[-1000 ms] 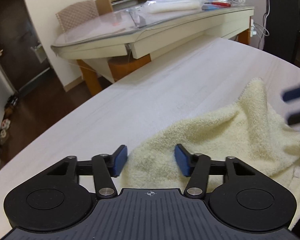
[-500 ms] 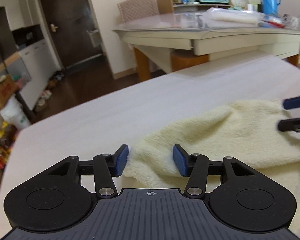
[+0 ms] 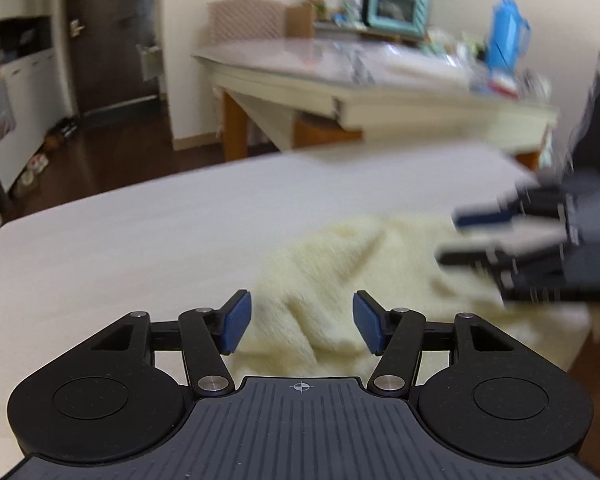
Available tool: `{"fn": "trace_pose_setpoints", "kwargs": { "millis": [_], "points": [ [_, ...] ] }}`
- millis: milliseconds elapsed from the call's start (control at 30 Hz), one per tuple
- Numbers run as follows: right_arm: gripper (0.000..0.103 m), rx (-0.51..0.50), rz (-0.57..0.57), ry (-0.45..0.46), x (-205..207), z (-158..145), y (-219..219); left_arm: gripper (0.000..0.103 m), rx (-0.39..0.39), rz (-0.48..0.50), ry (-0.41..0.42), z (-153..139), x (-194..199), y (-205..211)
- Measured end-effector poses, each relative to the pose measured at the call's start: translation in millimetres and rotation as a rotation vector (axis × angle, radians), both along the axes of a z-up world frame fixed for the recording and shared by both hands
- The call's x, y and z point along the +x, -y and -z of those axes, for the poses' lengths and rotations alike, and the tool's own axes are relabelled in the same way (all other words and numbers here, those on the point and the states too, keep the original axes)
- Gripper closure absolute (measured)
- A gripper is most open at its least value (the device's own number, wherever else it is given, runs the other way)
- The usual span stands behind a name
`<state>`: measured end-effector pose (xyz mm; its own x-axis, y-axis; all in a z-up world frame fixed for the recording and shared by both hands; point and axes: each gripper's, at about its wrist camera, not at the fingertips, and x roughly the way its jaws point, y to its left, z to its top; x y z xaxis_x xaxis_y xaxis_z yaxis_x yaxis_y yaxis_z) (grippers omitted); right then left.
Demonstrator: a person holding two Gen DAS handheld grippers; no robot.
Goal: Fold towel
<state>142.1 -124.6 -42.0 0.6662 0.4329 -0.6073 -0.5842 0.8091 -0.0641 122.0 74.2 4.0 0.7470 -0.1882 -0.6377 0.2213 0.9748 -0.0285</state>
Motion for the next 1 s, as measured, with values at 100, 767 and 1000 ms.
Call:
{"fn": "trace_pose_setpoints", "kwargs": {
  "millis": [100,767,1000],
  "points": [
    [0.057,-0.006,0.020,0.004,0.4,1.2,4.4,0.045,0.090,-0.081,0.016,1.9,26.6,-12.0],
    [0.052,-0.008,0.072,-0.014,6.1,11.5,25.0,0.047,0.176,0.345,-0.062,22.3,20.2,38.6],
    [0.051,0.001,0.073,-0.014,7.2,11.1,25.8,0.070,0.094,0.358,-0.127,22.0,20.0,33.0]
  ]
}}
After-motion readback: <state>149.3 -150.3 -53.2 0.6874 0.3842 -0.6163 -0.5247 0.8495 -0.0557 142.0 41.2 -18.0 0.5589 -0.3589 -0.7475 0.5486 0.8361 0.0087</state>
